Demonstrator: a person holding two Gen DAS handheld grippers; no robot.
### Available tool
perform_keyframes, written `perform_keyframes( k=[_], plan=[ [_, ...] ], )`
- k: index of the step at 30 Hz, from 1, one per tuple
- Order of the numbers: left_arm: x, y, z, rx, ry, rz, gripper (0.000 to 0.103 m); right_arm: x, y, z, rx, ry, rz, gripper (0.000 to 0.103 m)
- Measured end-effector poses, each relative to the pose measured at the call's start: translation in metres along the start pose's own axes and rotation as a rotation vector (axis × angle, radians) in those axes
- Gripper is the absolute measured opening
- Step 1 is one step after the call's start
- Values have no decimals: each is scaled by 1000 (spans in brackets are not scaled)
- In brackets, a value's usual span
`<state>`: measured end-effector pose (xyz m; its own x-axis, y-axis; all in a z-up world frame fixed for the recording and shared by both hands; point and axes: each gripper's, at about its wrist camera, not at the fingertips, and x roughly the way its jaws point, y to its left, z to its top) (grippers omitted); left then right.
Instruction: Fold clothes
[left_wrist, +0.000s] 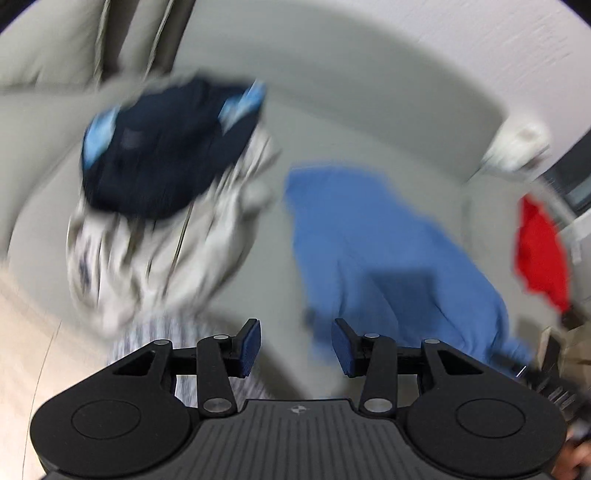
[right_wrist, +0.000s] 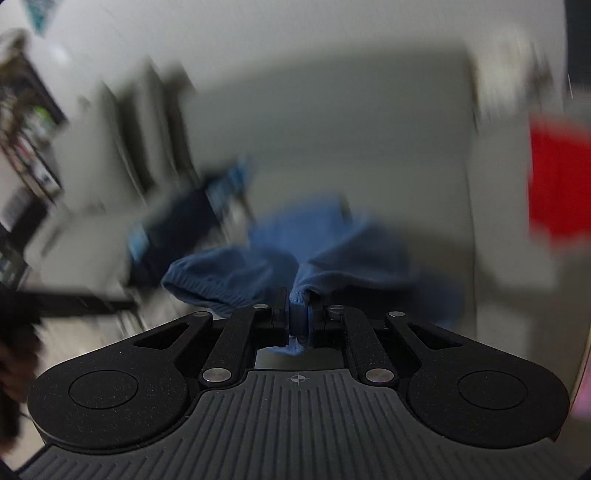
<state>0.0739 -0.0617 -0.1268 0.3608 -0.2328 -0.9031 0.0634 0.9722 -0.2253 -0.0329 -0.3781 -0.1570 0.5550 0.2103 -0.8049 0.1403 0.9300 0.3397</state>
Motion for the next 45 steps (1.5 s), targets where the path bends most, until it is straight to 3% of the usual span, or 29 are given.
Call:
perform_keyframes(
  k=[5,8,11,15,22,29,32,36,40,45],
  plan=[
    [37,5,-6,-35,45,-46,43,11,-37,-25,106,28,37,9],
    [55,9,-3,-153,78,-120,40,8,-39,-12,124,18,41,10],
    [75,16,-2,-251,136,-134,40,9,-29,1,145,11,45,10],
    [83,15,-5,-268,165,-105,40,7,-45,-1,182,11,52,10],
    [113,21,-3,-306,163,-162,44,12,-53,-1,209,18,57,10],
    [114,38,-6,-389,121,-266,45,19,-62,0,252,23,59,10],
    [115,41,-7,-467,115,-342,39,21,-64,-1,276,26,62,10],
    [124,38,-5,-476,151,-365,37,21,-68,-2,298,23,62,10],
    [126,43,-9,-564,200,-385,35,22,-75,-3,342,18,67,10],
    [121,36,-22,-637,197,-433,43,27,-86,-9,430,24,86,10]
  ],
)
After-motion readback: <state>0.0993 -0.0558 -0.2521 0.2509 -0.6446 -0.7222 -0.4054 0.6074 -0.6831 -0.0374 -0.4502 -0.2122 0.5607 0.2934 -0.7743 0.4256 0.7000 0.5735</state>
